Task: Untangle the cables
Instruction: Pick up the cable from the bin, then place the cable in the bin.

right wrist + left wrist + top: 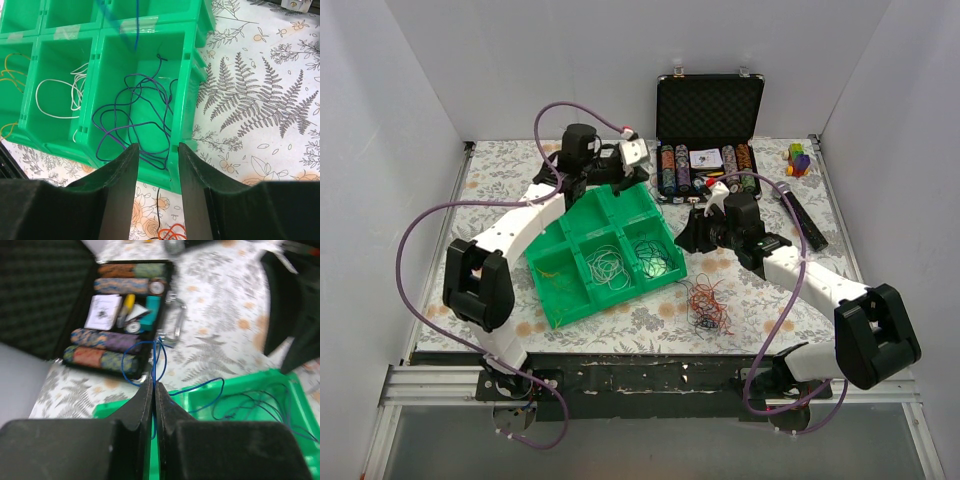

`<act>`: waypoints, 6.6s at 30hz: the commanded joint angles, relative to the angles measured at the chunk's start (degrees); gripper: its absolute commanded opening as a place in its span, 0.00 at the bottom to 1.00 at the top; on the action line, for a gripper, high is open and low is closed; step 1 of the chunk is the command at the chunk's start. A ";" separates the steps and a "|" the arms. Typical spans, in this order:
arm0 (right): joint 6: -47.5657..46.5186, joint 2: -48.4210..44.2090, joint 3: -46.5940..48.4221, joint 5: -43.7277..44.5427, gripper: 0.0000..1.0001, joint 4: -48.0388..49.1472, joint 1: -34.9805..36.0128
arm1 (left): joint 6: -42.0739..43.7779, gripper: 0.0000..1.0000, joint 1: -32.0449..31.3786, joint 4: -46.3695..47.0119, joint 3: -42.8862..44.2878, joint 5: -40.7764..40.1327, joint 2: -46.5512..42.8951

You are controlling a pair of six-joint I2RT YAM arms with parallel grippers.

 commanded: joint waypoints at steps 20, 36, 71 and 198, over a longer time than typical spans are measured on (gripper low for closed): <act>1.27 3.78 1.06 1.66 0.46 7.18 2.88 | -33.70 0.00 17.76 22.82 -1.08 -28.05 -19.42; 0.83 -2.20 -1.66 3.86 0.46 6.39 2.80 | -28.01 0.00 23.06 15.52 -18.38 -22.69 -32.94; -0.67 -5.80 -2.72 6.58 0.46 2.87 2.88 | -21.85 0.00 23.15 20.70 -36.93 -25.68 -45.25; 4.69 -27.87 -19.86 10.46 0.67 -15.94 2.71 | -7.70 0.81 -21.76 13.49 -38.07 -13.64 -27.94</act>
